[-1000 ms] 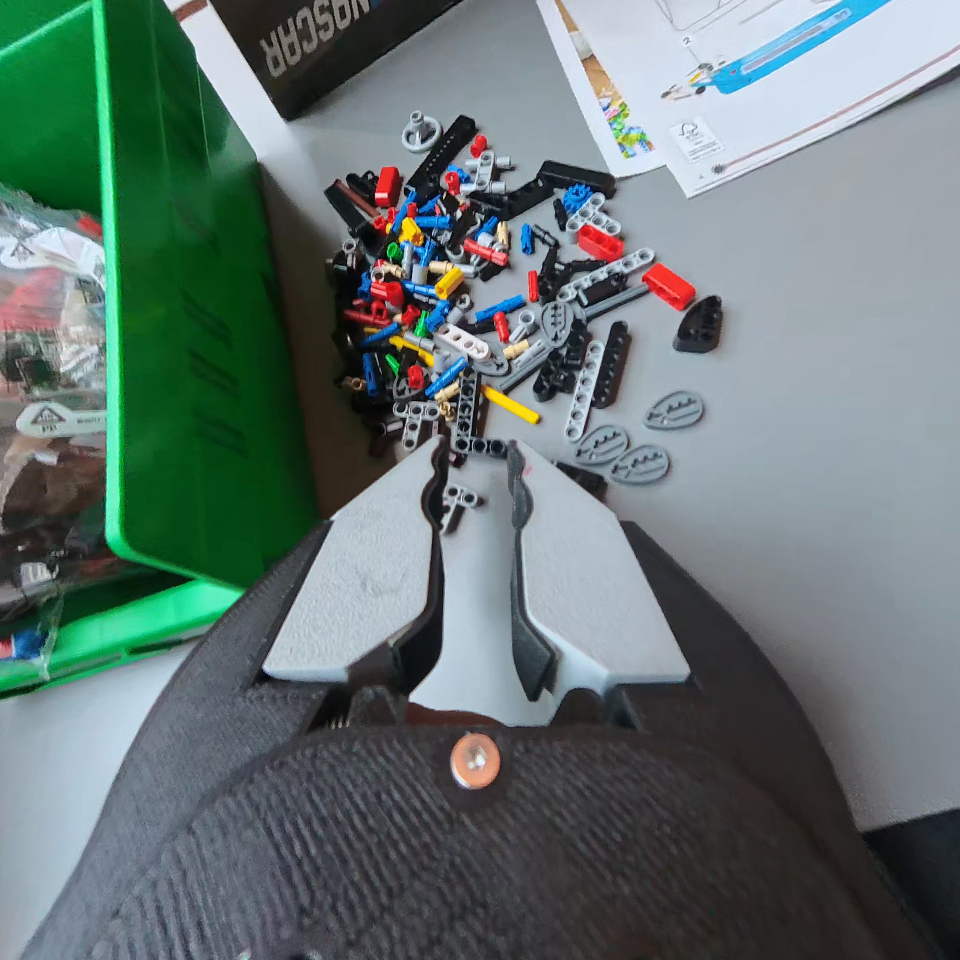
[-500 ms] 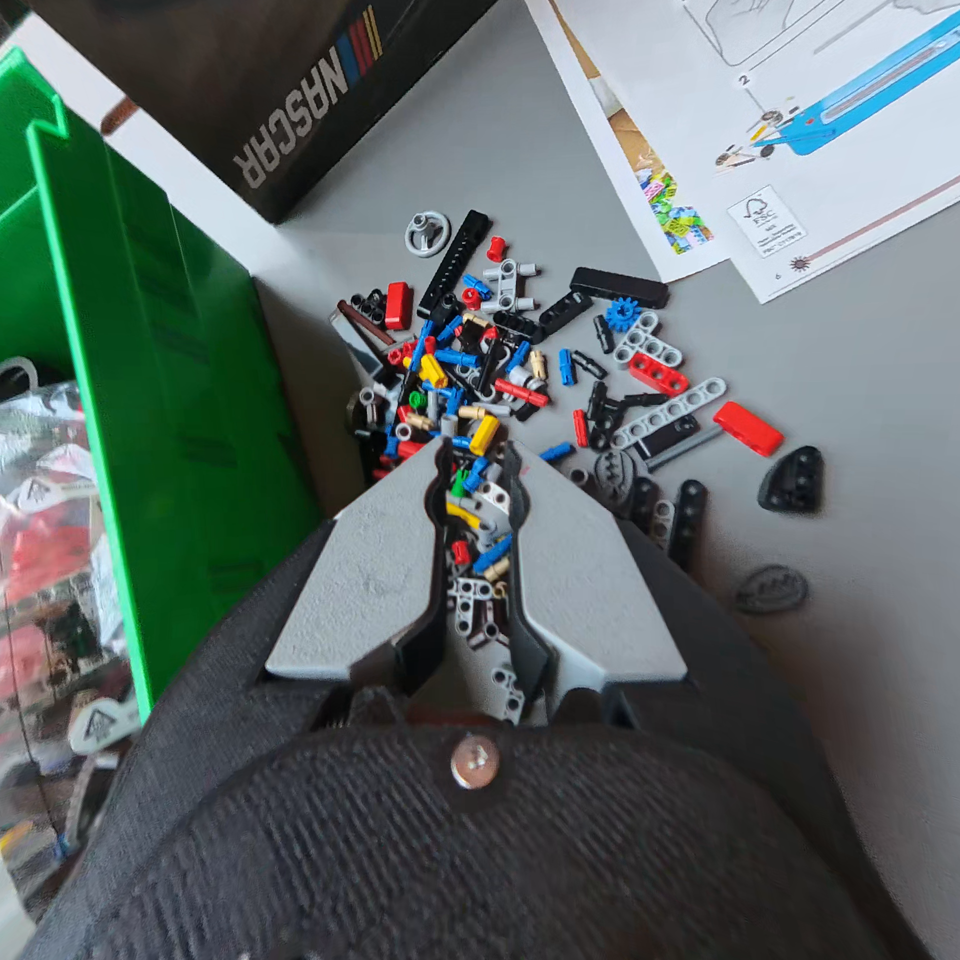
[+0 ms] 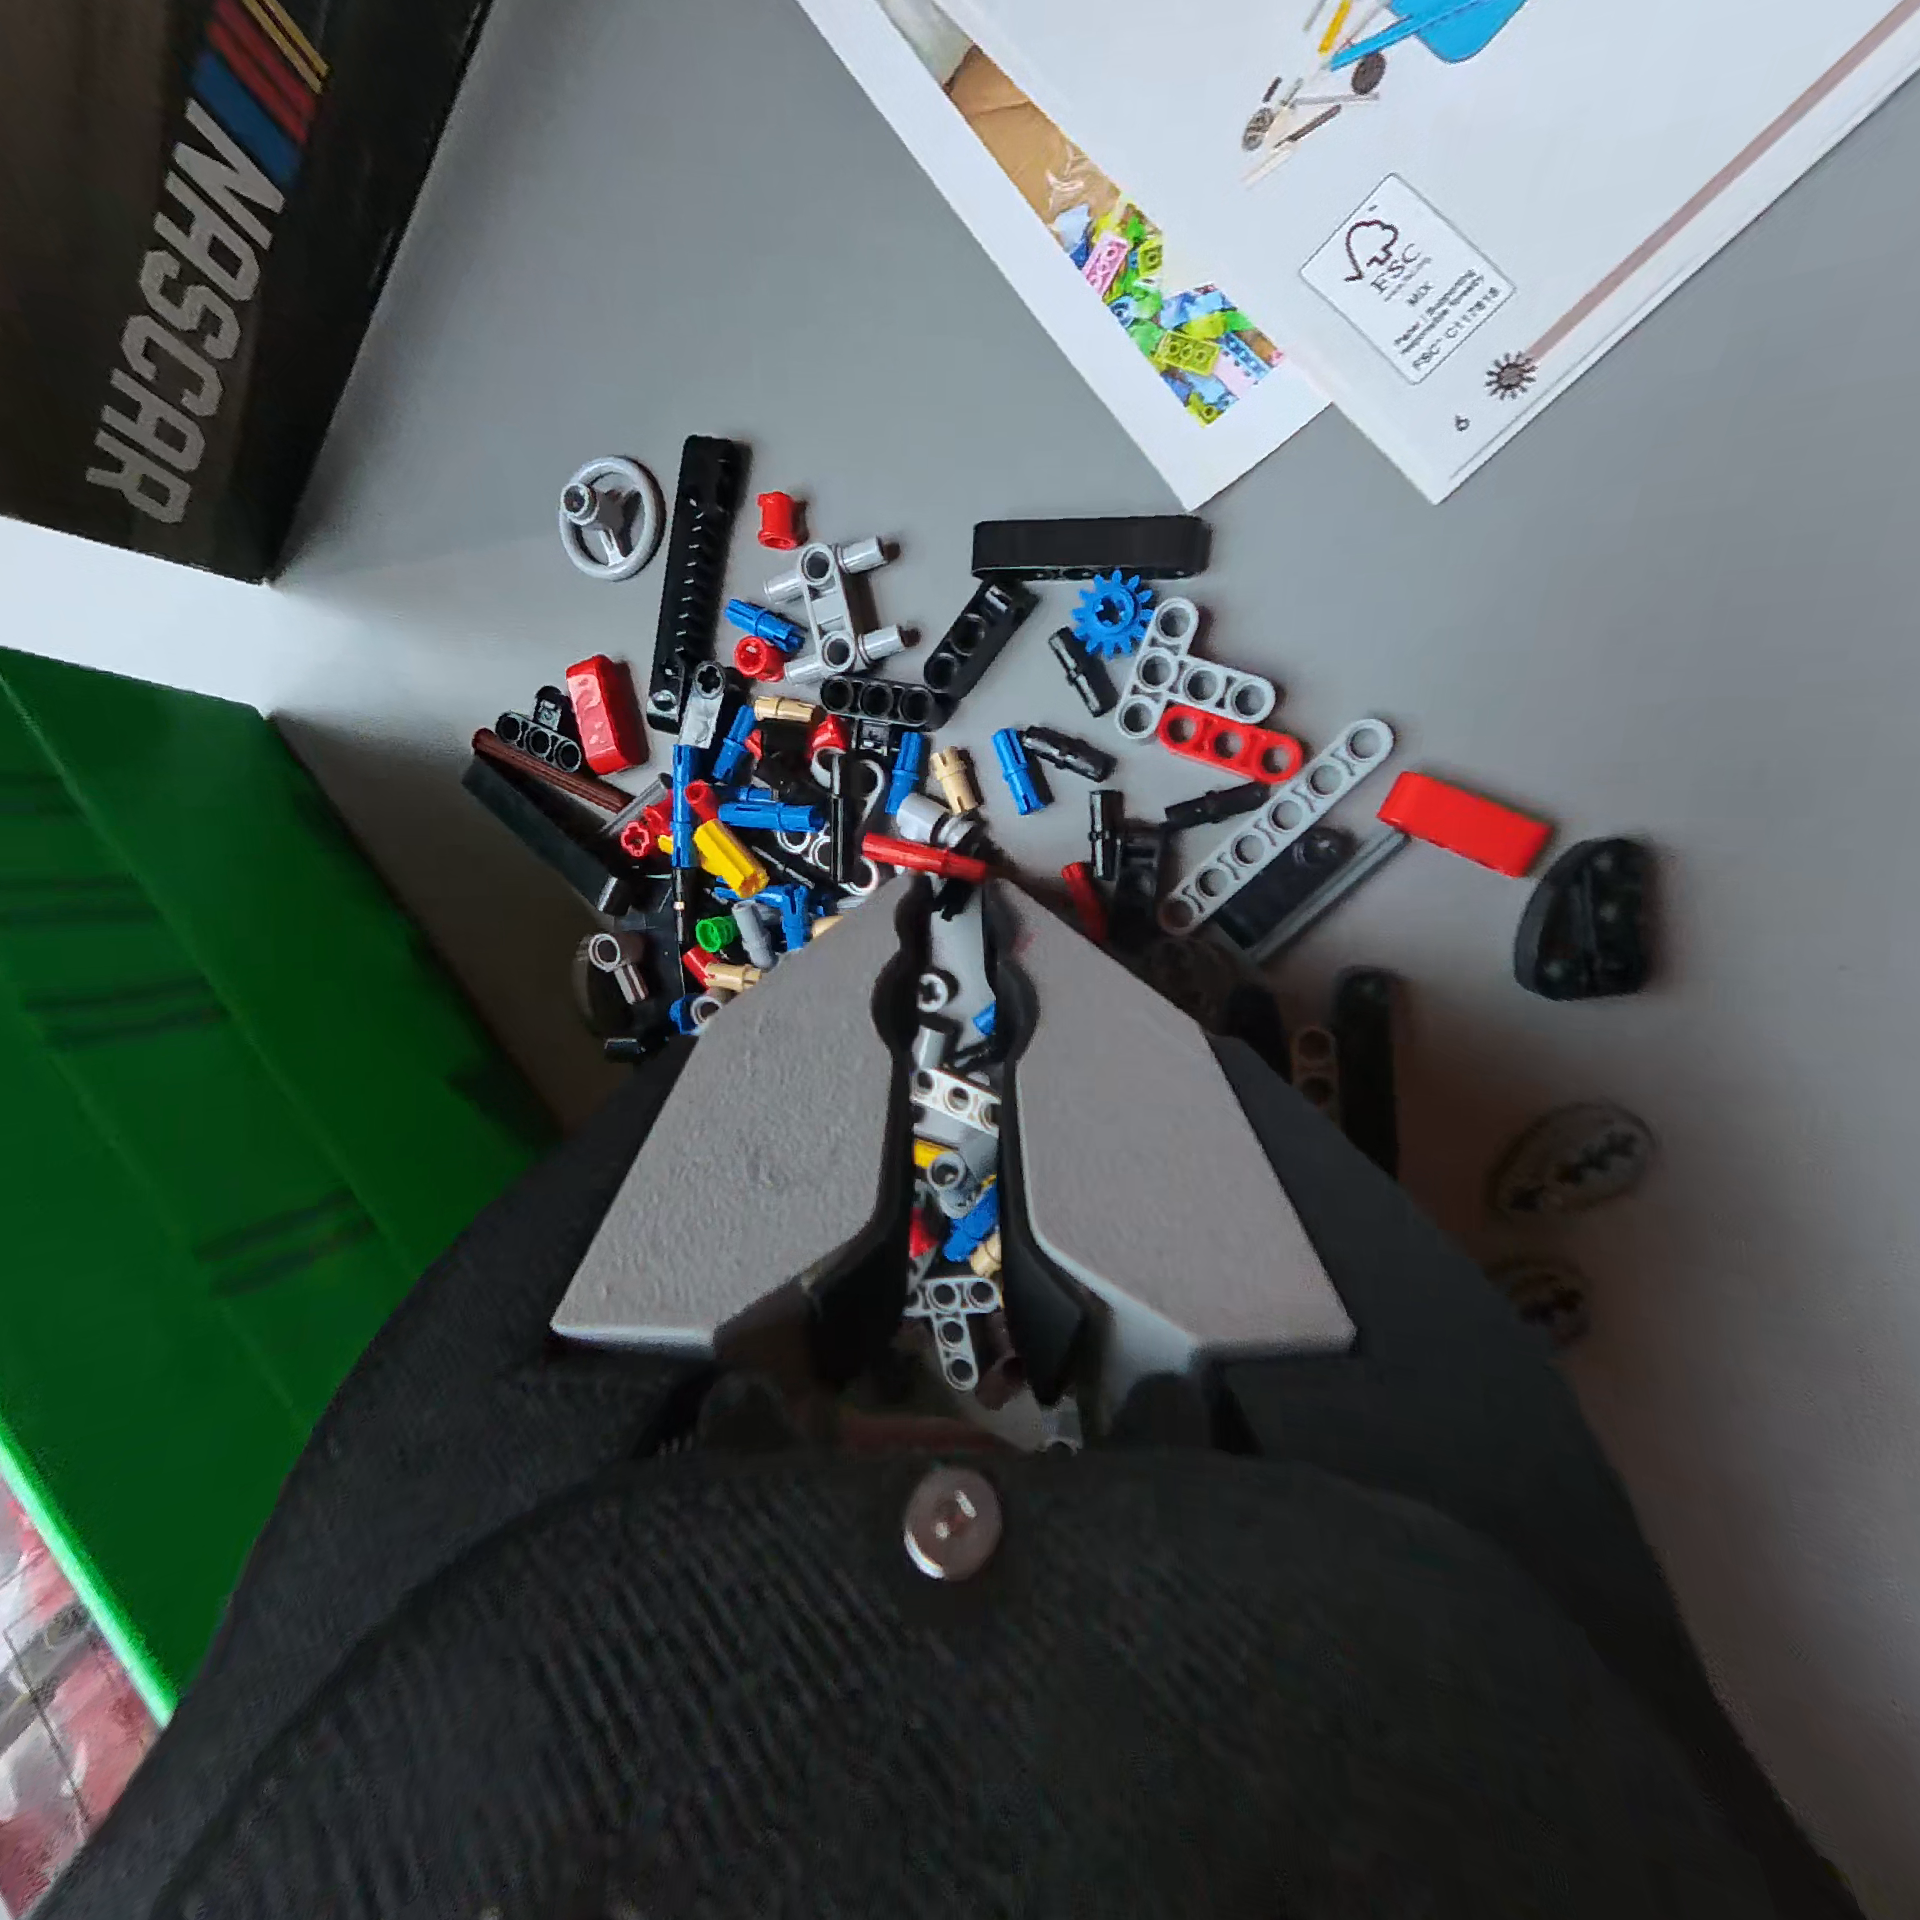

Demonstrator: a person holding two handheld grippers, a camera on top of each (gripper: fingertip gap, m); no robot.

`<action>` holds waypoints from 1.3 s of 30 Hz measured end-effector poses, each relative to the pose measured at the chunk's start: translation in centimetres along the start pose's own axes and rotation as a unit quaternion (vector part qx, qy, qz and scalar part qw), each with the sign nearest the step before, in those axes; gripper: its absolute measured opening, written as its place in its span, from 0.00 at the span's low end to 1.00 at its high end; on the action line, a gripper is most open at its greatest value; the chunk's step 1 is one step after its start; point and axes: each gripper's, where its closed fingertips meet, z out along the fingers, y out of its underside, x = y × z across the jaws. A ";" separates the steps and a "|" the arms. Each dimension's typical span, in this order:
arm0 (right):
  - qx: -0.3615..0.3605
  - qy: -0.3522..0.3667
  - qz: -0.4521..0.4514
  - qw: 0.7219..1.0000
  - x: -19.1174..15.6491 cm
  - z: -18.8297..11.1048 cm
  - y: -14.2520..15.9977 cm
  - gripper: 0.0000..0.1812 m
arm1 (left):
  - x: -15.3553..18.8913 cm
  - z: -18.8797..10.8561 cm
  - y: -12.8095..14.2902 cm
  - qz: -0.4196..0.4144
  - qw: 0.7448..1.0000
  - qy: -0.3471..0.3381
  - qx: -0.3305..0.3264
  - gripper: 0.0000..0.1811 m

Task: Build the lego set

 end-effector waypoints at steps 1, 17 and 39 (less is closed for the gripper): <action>0.000 0.000 0.000 1.000 0.0 0.0 0.0 0.07 | -0.1 0.0 0.0 0.005 1.000 -0.002 -0.002 0.05; -0.001 -0.002 -0.005 1.000 -0.2 0.0 0.0 0.05 | 1.1 -0.4 0.5 0.041 0.998 0.050 -0.017 0.02; -0.004 -0.004 -0.010 1.000 -0.4 0.2 0.0 0.05 | 16.2 -5.3 -8.1 0.072 0.967 0.202 0.137 0.01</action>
